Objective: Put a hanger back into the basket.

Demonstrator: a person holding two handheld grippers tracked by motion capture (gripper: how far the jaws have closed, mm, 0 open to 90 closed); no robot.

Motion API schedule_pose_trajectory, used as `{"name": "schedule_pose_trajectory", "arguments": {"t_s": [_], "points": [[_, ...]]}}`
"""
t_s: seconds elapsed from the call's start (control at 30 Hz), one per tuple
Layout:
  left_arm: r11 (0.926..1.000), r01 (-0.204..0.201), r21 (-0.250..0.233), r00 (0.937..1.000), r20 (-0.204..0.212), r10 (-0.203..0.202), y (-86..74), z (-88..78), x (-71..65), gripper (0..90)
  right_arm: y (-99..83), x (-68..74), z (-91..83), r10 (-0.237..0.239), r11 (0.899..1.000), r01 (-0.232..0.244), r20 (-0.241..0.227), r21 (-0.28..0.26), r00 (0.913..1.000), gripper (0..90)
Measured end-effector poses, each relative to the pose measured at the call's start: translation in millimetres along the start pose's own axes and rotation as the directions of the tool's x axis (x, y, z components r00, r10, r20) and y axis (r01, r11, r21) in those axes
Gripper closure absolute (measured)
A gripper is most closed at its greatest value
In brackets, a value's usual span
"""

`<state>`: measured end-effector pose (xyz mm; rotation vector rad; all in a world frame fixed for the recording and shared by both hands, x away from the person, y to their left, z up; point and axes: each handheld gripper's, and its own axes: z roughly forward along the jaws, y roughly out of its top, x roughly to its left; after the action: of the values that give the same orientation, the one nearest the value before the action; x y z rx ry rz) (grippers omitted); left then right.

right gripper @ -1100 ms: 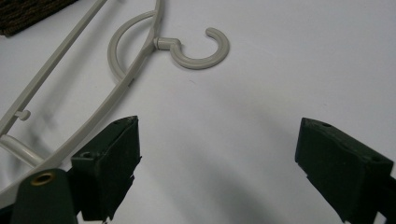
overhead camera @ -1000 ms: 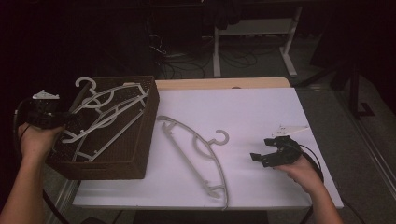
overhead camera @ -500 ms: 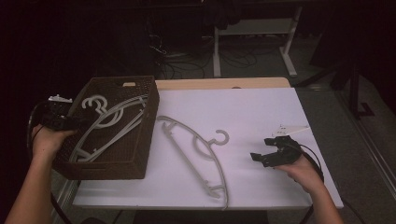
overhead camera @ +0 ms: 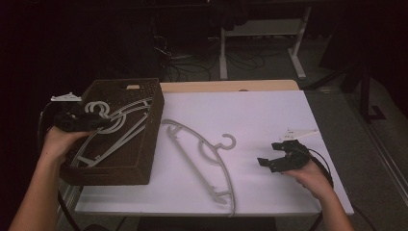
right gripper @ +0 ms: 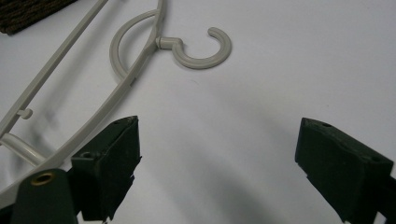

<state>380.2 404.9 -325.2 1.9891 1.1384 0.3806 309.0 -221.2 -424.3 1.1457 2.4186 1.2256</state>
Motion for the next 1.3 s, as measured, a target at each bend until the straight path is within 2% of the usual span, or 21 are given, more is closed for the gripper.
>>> {"name": "schedule_pose_trajectory", "arguments": {"t_s": [0.2,0.3,0.33,0.37,0.57,0.7,0.8,0.9,0.97,1.1,1.2,1.3], "points": [[0.9991,-0.030,-0.029,0.9952,0.092,0.033,7.1,9.8,-21.3,23.7,0.9,1.8,0.6,-0.007,1.000,0.007,-0.001,0.003,1.0000,13.8],[0.9982,-0.046,-0.038,0.9918,0.117,0.050,10.7,16.3,-34.0,19.5,2.1,4.0,1.1,-0.009,1.000,0.009,-0.003,0.007,1.0000,13.8],[0.9982,-0.046,-0.038,0.9918,0.117,0.050,10.7,16.3,-34.0,18.4,2.1,4.0,1.1,-0.009,1.000,0.009,-0.003,0.007,1.0000,13.8],[0.9970,-0.055,-0.055,0.9870,0.148,0.062,14.9,23.3,-47.2,16.2,3.8,7.0,2.1,-0.014,1.000,0.014,-0.003,0.010,0.9999,13.8],[0.9922,-0.105,-0.068,0.9697,0.214,0.117,24.0,40.6,-78.8,12.3,9.5,14.9,4.8,-0.019,1.000,0.019,-0.018,0.024,0.9997,14.7],[0.9888,-0.116,-0.093,0.9555,0.261,0.137,27.9,52.4,-98.7,9.6,14.0,22.3,8.2,-0.019,0.999,0.020,-0.035,0.037,0.9992,19.0],[0.9866,-0.131,-0.097,0.9456,0.287,0.154,29.8,62.4,-112.5,6.9,17.5,29.5,12.9,-0.017,0.999,0.020,-0.059,0.048,0.9981,25.7],[0.9855,-0.142,-0.093,0.9345,0.316,0.165,30.7,73.1,-123.7,2.9,21.7,39.2,19.6,-0.013,0.997,0.018,-0.068,0.073,0.9976,39.1],[0.9845,-0.159,-0.075,0.9300,0.323,0.175,31.8,79.7,-130.1,2.0,24.5,45.5,25.3,-0.020,0.996,0.028,-0.084,0.088,0.9963,48.2],[0.9834,-0.163,-0.079,0.9207,0.346,0.181,32.2,87.1,-139.3,1.4,30.0,58.3,37.5,-0.034,0.992,0.048,-0.118,0.120,0.9924,65.4],[0.9829,-0.168,-0.076,0.9163,0.356,0.184,31.4,91.4,-144.3,0.8,34.5,68.3,47.0,-0.045,0.987,0.066,-0.140,0.147,0.9891,78.6],[0.9818,-0.174,-0.076,0.9142,0.358,0.190,30.4,94.3,-148.8,0.8,38.7,78.7,56.5,-0.061,0.981,0.088,-0.161,0.171,0.9850,88.2]]}}
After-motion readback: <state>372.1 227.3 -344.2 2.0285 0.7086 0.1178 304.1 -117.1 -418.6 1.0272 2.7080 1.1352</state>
